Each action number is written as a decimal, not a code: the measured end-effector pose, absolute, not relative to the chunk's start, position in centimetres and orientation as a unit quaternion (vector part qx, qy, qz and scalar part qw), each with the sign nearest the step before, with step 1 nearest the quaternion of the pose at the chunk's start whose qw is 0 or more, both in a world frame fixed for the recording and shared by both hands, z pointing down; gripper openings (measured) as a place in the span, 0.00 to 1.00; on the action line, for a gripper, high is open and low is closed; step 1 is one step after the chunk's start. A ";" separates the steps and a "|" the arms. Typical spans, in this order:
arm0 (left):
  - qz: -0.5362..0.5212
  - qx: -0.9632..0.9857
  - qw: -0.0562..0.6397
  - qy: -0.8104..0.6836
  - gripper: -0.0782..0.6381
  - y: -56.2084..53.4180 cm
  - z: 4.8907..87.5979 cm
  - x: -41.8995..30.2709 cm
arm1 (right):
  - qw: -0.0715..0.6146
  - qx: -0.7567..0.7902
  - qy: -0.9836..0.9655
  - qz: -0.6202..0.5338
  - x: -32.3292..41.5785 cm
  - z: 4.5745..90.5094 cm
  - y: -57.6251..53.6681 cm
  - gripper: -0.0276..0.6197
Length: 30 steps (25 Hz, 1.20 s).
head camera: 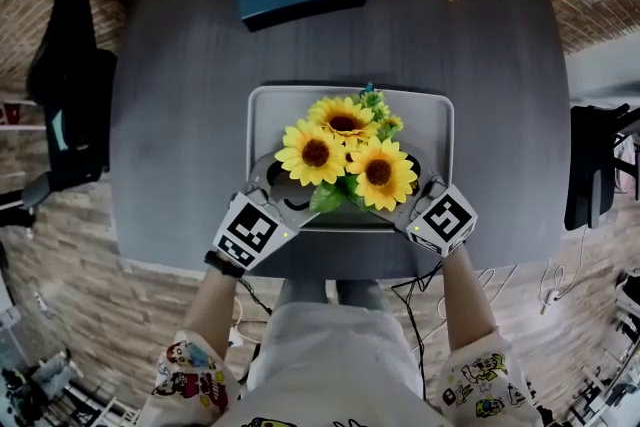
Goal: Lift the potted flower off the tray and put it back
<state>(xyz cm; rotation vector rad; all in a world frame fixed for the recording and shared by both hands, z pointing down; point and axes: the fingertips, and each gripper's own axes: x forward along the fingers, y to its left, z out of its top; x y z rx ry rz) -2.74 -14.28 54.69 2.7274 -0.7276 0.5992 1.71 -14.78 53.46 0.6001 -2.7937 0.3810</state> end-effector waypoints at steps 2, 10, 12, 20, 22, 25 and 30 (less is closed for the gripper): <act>0.205 0.938 0.125 -0.251 0.65 -14.3 54.8 -2.7 | 0.130 0.208 -0.960 0.135 1.8 53.6 -14.7 0.67; 0.208 0.934 0.109 -0.268 0.67 -14.3 54.9 -2.9 | 0.136 0.225 -0.954 0.143 2.9 53.8 -14.4 0.67; 0.214 0.933 0.103 -0.270 0.67 -14.1 55.0 -2.9 | 0.139 0.232 -0.953 0.139 3.2 53.6 -14.3 0.67; 0.197 0.931 0.107 -0.287 0.69 -13.7 54.3 -3.6 | 0.142 0.253 -0.947 0.135 4.4 53.5 -13.7 0.70; 0.188 0.931 0.112 -0.293 0.69 -13.5 53.6 -4.0 | 0.142 0.258 -0.946 0.137 4.8 53.1 -13.4 0.70; 0.175 0.929 0.117 -0.303 0.69 -13.1 52.5 -4.6 | 0.137 0.267 -0.943 0.141 5.6 52.0 -12.9 0.70; 0.162 0.926 0.117 -0.321 0.68 -12.2 50.8 -5.5 | 0.138 0.284 -0.939 0.138 6.9 50.6 -12.3 0.70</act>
